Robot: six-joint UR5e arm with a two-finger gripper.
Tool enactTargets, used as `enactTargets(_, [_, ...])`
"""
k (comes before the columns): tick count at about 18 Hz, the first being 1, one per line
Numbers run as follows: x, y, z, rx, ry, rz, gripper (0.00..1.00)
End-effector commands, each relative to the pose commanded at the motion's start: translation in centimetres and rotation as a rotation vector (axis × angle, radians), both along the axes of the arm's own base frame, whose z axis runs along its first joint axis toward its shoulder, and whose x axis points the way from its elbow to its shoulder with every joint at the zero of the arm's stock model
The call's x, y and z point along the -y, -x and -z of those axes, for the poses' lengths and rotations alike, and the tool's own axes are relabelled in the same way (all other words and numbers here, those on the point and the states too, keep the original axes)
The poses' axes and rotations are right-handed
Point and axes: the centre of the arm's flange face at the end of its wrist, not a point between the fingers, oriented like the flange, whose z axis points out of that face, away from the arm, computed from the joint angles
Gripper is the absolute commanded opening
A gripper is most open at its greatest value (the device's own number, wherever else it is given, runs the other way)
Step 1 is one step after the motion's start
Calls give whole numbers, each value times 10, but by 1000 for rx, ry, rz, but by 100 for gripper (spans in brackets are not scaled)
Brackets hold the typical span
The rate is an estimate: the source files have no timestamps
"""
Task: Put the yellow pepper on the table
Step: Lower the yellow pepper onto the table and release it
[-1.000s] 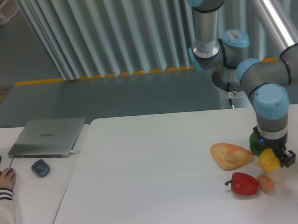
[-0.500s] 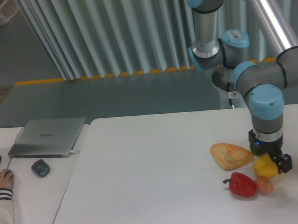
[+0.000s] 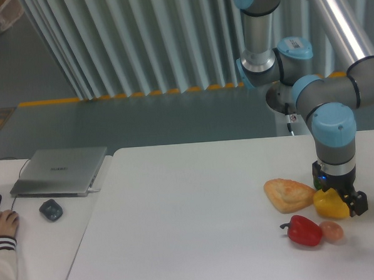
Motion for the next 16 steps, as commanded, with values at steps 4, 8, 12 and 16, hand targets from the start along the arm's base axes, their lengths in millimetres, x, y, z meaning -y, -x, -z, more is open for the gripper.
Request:
enactTargets(4, [3,-8,-22,3,-28,19,100])
enactTargets(8, [11,-20,-53,1,-71,19,100])
enactTargets(12, [12,-22,-52,6,-73,20,100])
enactTargets(16, [8,-26,-51,5,-76,27,100])
